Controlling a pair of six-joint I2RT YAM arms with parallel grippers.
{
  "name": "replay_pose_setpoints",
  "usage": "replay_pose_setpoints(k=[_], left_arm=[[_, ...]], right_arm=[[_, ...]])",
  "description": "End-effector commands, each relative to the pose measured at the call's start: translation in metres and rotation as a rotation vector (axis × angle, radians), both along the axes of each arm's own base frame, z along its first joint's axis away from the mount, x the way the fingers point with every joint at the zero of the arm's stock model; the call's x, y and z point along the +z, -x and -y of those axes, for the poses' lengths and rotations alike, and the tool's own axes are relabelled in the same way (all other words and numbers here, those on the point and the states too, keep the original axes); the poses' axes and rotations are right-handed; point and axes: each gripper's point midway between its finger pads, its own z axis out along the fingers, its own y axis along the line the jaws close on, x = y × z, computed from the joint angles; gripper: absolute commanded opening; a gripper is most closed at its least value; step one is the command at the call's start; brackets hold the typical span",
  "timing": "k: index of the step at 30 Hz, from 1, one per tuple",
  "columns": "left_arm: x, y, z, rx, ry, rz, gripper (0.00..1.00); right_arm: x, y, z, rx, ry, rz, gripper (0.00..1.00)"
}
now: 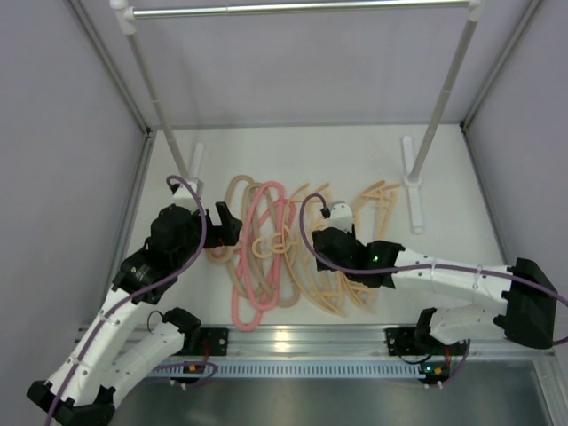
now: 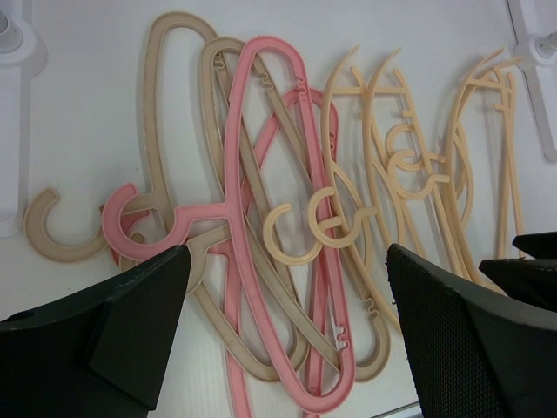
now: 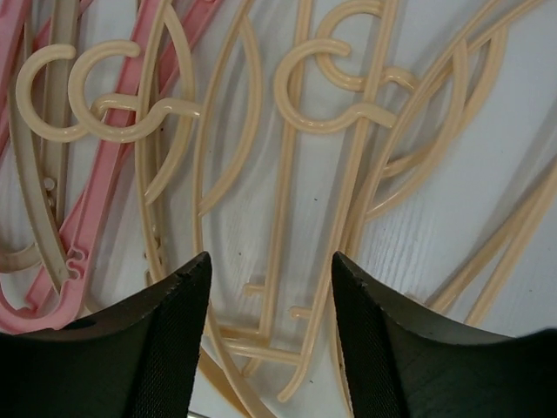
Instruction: Organize the hangers
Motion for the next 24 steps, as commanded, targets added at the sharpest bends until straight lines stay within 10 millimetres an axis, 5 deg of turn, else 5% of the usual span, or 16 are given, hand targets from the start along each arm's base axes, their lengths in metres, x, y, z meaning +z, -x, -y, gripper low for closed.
replay_pose_setpoints(k=[1, 9, 24], left_arm=[[0.002, 0.001, -0.004, 0.014, 0.003, 0.016, 0.98], [0.003, 0.002, -0.005, 0.017, 0.005, 0.019, 0.98], [0.003, 0.003, -0.005, 0.018, 0.008, 0.023, 0.98]], right_arm=[[0.003, -0.004, -0.037, 0.034, -0.121, 0.015, 0.55], [-0.039, 0.013, -0.072, 0.114, -0.078, -0.076, 0.45], [-0.080, 0.030, -0.077, 0.131, -0.032, -0.153, 0.41]])
